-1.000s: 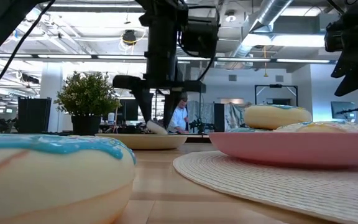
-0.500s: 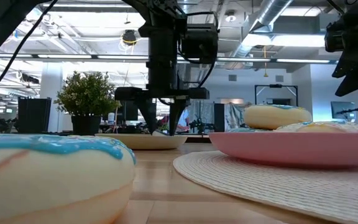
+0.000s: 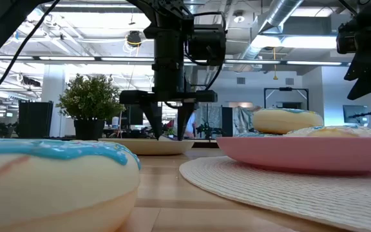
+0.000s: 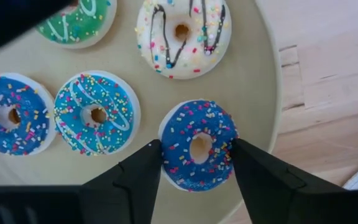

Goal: Pick & Place donuts
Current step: Put the small dark blue donut on the brown plate, then put the large blue donut on the pink plate

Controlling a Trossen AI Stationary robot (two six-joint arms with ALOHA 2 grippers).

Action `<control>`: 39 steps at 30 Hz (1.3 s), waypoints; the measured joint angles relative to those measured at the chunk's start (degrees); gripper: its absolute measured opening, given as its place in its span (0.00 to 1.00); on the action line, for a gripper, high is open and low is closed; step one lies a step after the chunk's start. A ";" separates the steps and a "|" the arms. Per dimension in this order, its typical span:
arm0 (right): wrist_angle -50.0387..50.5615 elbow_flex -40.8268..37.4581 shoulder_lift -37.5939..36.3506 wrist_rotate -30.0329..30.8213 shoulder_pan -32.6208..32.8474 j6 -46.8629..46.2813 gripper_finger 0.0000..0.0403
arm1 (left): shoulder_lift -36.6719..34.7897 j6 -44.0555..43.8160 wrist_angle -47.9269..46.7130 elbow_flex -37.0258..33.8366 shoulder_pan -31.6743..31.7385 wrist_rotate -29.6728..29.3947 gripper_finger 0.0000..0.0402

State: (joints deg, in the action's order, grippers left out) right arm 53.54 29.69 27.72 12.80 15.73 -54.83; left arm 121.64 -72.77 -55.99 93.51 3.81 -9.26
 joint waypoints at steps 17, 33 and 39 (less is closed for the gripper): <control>0.01 0.00 0.00 -0.70 0.00 1.29 0.65 | 0.00 4.09 -5.57 7.08 0.00 -3.35 0.68; -0.02 0.00 0.00 0.63 -0.07 1.31 0.65 | -0.15 66.64 -2.98 28.06 -9.77 -1.82 0.27; -0.03 0.00 0.00 0.71 -0.07 1.29 0.65 | -0.12 80.20 0.98 27.10 -14.09 1.41 0.03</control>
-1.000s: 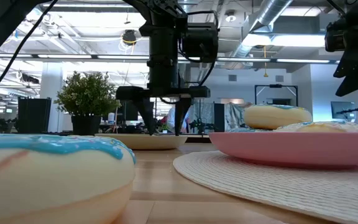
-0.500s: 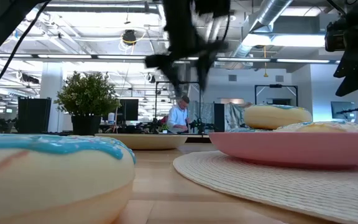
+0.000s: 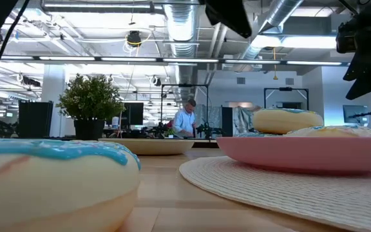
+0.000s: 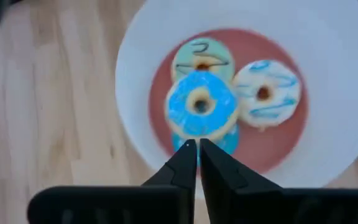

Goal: Pick & Place donuts
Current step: Put the large blue donut on the pink plate

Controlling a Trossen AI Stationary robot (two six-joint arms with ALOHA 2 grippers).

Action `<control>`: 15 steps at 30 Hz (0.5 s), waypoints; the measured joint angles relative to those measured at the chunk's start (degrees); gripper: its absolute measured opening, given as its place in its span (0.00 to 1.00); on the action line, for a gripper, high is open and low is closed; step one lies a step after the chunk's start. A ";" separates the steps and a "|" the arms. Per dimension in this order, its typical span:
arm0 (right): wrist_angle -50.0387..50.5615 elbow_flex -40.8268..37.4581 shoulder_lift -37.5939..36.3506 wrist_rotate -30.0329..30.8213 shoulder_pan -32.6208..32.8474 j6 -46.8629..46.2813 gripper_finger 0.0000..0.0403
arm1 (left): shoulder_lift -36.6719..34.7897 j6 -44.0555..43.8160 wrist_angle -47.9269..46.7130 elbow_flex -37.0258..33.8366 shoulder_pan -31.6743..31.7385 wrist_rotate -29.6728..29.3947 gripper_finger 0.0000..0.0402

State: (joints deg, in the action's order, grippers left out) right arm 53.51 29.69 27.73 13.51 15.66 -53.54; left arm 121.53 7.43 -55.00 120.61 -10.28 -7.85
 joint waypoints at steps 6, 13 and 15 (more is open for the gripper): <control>-0.11 0.00 0.00 1.67 -0.07 -6.57 0.65 | -0.01 -5.74 -7.87 -2.38 -1.61 6.00 0.00; -12.81 -0.04 0.92 3.42 0.79 -9.63 0.65 | -11.87 -8.78 6.99 -22.32 -5.93 2.56 0.00; -22.53 -0.04 2.35 6.00 1.46 -8.01 0.65 | -17.65 -12.00 15.06 -32.35 -7.16 2.06 0.00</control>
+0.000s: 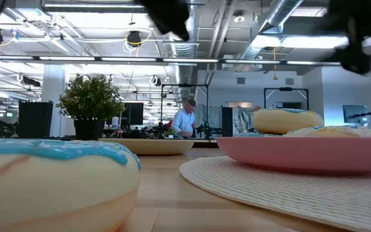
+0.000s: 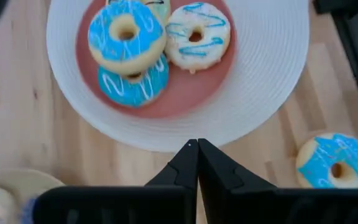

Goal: Pick & Place donuts
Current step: Put the large blue donut on the pink plate

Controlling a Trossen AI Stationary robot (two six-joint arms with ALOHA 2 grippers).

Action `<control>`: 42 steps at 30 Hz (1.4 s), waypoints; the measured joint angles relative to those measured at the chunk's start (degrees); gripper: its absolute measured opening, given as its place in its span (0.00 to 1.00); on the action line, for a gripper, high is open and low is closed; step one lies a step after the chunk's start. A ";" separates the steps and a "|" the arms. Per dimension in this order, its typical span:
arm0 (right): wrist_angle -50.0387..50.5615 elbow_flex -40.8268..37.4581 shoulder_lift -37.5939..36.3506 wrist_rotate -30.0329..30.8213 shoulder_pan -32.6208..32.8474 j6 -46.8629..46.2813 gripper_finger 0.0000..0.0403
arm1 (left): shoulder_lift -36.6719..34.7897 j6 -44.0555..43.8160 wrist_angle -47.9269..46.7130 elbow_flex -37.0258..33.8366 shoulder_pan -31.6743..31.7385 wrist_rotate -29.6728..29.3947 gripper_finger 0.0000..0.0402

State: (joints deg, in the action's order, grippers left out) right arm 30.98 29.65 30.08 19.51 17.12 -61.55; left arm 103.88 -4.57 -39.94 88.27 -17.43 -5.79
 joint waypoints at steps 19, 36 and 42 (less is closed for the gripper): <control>6.60 36.67 52.58 -2.18 12.44 0.75 0.65 | -30.08 -19.99 37.12 -42.84 -21.74 -14.76 0.00; 28.61 46.03 58.34 0.79 37.79 -31.84 0.65 | -29.57 -25.00 43.48 -42.83 -21.50 -12.69 0.24; 32.34 46.03 58.34 1.86 43.38 -38.26 0.65 | -26.68 -29.23 50.76 -41.86 -21.41 -20.94 0.45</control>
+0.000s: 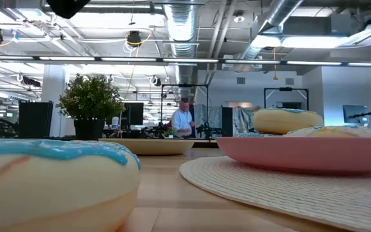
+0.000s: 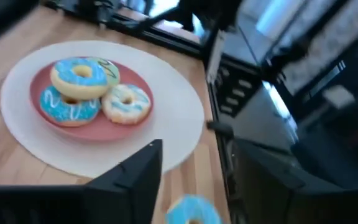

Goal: Pick & Place donuts
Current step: Put the large blue donut on the pink plate

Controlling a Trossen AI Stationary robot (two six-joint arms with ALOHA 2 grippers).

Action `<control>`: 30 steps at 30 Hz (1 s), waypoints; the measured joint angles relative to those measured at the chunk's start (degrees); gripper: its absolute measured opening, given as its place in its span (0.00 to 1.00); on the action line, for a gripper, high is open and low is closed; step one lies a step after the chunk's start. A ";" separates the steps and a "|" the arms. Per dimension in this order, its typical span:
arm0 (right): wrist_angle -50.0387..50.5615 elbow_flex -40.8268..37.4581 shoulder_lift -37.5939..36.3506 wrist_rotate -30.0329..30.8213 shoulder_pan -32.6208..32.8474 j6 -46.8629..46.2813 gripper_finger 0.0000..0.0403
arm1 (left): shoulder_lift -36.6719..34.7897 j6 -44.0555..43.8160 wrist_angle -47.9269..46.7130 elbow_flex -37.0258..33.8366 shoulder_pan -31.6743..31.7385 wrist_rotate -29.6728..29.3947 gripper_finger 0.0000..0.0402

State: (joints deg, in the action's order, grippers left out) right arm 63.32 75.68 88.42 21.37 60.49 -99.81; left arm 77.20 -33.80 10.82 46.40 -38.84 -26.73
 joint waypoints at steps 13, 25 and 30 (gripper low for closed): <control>6.47 0.00 -0.02 1.30 13.82 -13.39 0.65 | 32.04 -13.70 -47.99 40.60 4.71 7.37 0.55; 9.25 -0.02 -0.02 2.36 19.45 -15.47 0.65 | 50.57 -21.55 -66.66 59.90 3.40 20.59 0.55; 9.63 -0.02 -0.02 3.10 19.78 -15.30 0.65 | 52.55 -24.85 -68.98 59.96 3.78 21.96 0.55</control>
State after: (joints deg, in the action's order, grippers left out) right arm 72.95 75.66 88.40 24.47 80.27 -115.11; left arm 129.75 -58.65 -58.16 106.37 -35.07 -4.76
